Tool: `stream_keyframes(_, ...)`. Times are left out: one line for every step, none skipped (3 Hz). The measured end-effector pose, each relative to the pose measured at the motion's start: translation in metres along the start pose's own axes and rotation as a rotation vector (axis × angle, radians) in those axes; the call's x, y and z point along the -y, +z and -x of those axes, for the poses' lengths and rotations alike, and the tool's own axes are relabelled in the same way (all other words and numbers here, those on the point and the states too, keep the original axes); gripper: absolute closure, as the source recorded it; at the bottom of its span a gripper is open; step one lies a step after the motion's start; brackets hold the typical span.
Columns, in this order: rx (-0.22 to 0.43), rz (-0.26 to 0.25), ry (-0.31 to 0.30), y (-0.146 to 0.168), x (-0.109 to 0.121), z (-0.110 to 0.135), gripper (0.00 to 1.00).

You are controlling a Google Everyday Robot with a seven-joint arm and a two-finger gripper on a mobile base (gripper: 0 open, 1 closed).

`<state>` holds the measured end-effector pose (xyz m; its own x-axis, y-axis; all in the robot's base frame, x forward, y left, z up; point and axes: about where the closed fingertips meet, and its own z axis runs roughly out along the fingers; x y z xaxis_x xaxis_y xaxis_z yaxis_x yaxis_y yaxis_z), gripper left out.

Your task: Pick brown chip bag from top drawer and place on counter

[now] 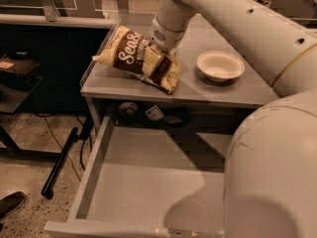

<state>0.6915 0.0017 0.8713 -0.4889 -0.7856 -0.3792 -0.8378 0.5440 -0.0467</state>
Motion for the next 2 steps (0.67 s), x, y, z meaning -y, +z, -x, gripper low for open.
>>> stream_keyframes(0.000, 0.000, 0.000, 0.0001, 0.0000, 0.0000, 0.00)
stream_keyframes(0.000, 0.000, 0.000, 0.0001, 0.0000, 0.0000, 0.00)
